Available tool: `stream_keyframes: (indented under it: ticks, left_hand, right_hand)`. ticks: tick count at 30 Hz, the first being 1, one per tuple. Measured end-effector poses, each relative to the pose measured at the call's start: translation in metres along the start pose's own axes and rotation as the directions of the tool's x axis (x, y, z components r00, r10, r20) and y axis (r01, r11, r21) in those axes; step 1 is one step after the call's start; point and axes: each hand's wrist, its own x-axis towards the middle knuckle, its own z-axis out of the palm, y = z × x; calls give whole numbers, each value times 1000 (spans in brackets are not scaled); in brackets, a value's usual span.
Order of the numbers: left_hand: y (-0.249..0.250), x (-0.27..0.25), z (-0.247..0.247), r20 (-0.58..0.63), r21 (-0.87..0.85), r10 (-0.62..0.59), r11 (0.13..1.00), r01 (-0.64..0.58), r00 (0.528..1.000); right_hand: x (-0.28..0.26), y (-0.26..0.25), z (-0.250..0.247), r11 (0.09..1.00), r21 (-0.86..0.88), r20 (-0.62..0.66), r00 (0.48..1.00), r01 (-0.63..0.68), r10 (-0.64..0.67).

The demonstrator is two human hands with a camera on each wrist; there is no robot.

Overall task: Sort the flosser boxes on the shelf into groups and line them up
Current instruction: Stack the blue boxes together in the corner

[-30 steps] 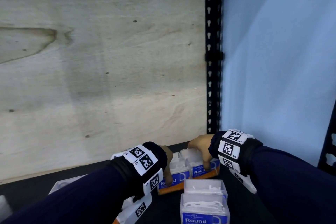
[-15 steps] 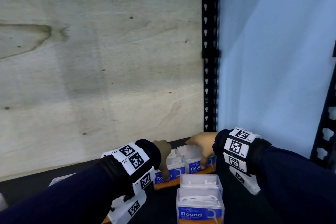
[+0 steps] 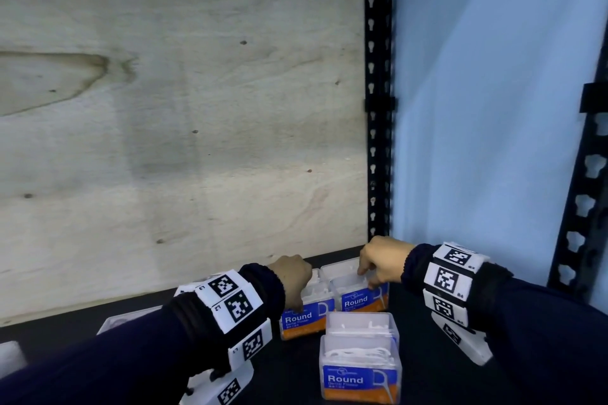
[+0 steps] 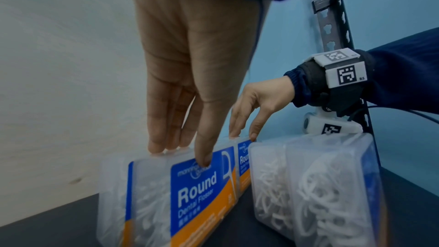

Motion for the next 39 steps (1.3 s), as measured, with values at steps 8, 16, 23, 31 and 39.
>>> stream_keyframes:
  ticks: [8,16,23,31,39]
  left_hand:
    - [-1,-3,-2,29,-16,-33,999,34,999]
    - [-3,0,0,14,-29,-26,999,26,1000]
    - [-3,2,3,6,2,0,1000,0,1000]
    - [-8,3,1,-42,-120,-7,993,2,999]
    - [-5,26,-5,161,-60,-58,996,68,985]
  right_hand:
    - [-3,-7,-4,999,-22,2,1000,24,-24]
    - [-2,-11,-1,996,-75,35,998,47,-44]
    - [1,-11,-1,994,-93,45,998,52,-48]
    - [4,-10,-5,996,-56,17,998,69,-68]
    - [22,-15,-4,993,-115,150,989,2,15]
